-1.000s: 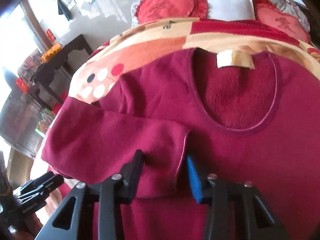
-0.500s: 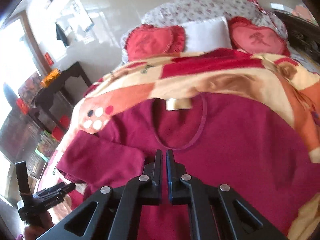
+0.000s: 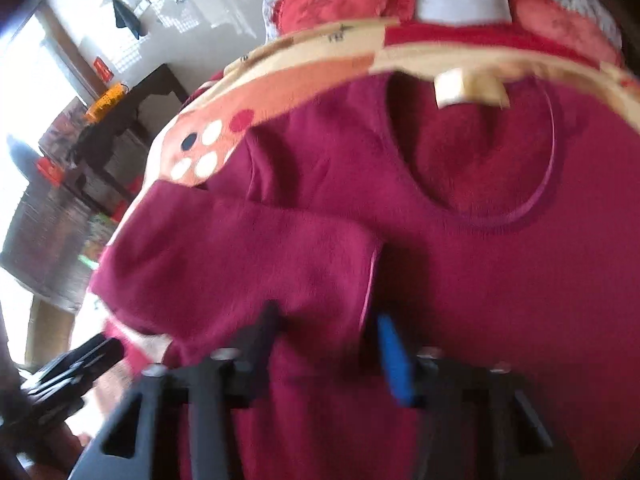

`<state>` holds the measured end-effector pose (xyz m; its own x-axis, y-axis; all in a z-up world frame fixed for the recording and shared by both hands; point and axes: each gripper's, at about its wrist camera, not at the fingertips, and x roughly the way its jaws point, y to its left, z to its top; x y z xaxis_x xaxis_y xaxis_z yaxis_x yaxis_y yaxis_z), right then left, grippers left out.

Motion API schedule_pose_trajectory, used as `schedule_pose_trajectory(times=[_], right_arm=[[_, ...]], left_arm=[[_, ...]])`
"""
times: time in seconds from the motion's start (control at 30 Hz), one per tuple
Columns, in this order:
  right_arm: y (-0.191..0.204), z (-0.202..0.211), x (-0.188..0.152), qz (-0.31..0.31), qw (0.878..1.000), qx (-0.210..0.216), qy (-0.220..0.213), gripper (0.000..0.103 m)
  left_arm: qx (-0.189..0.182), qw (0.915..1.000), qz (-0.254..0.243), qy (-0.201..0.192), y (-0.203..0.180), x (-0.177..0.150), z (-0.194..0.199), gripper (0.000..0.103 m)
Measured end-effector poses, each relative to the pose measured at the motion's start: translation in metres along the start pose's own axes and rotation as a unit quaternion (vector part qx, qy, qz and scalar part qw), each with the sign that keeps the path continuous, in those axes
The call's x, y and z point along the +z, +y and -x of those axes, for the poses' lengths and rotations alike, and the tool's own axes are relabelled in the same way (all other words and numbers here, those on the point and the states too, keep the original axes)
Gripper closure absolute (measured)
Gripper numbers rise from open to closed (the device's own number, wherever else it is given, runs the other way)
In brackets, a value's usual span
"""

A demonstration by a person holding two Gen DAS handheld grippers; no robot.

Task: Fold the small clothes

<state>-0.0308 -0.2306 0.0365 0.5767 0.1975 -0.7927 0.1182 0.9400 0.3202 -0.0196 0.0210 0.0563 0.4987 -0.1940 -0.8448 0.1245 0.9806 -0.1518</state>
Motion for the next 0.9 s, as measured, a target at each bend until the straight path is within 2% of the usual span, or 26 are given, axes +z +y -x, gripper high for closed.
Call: schedule_pose_trajectory(times=[0.03, 0.07, 0.13, 0.27, 0.43, 0.57, 0.63, 0.77, 0.8, 0.87, 0.9], right_arm=[[0.001, 0.002, 0.002, 0.003, 1.0, -0.004, -0.003, 0.094], [0.0, 0.007, 0.004, -0.001, 1.0, 0.004, -0.009, 0.098], [-0.006, 0.027, 0.007, -0.003, 0.999, 0.018, -0.033, 0.098], [-0.03, 0.087, 0.01, -0.007, 0.995, -0.004, -0.101, 0.098], [-0.086, 0.144, 0.002, -0.045, 0.986, -0.082, -0.137, 0.098], [-0.127, 0.16, -0.007, -0.086, 0.98, -0.124, -0.131, 0.098], [-0.143, 0.155, -0.013, -0.104, 0.979, -0.135, -0.113, 0.098], [-0.145, 0.137, -0.014, -0.087, 0.98, -0.164, -0.071, 0.097], [-0.139, 0.137, -0.011, -0.08, 0.977, -0.183, -0.071, 0.095], [-0.125, 0.145, -0.01, -0.071, 0.975, -0.187, -0.1, 0.077], [-0.115, 0.149, -0.007, -0.066, 0.976, -0.173, -0.118, 0.053]], left_arm=[[0.001, 1.0, 0.001, 0.0, 0.001, 0.0, 0.0, 0.039], [0.002, 1.0, 0.001, 0.0, 0.002, 0.0, 0.0, 0.039], [0.004, 1.0, 0.001, 0.0, 0.003, 0.0, 0.0, 0.039], [-0.003, 1.0, 0.006, 0.006, 0.0, -0.003, -0.004, 0.039], [-0.011, 0.9998, -0.013, 0.013, -0.016, -0.009, -0.008, 0.039], [-0.018, 0.9993, -0.026, 0.02, -0.03, -0.015, -0.011, 0.039], [-0.019, 0.999, -0.033, 0.024, -0.035, -0.018, -0.014, 0.039], [-0.017, 0.9986, -0.043, 0.025, -0.041, -0.021, -0.016, 0.039], [-0.016, 0.9986, -0.045, 0.024, -0.041, -0.021, -0.016, 0.039], [-0.014, 0.9985, -0.046, 0.025, -0.04, -0.019, -0.02, 0.039], [-0.013, 0.9986, -0.044, 0.027, -0.039, -0.017, -0.024, 0.039]])
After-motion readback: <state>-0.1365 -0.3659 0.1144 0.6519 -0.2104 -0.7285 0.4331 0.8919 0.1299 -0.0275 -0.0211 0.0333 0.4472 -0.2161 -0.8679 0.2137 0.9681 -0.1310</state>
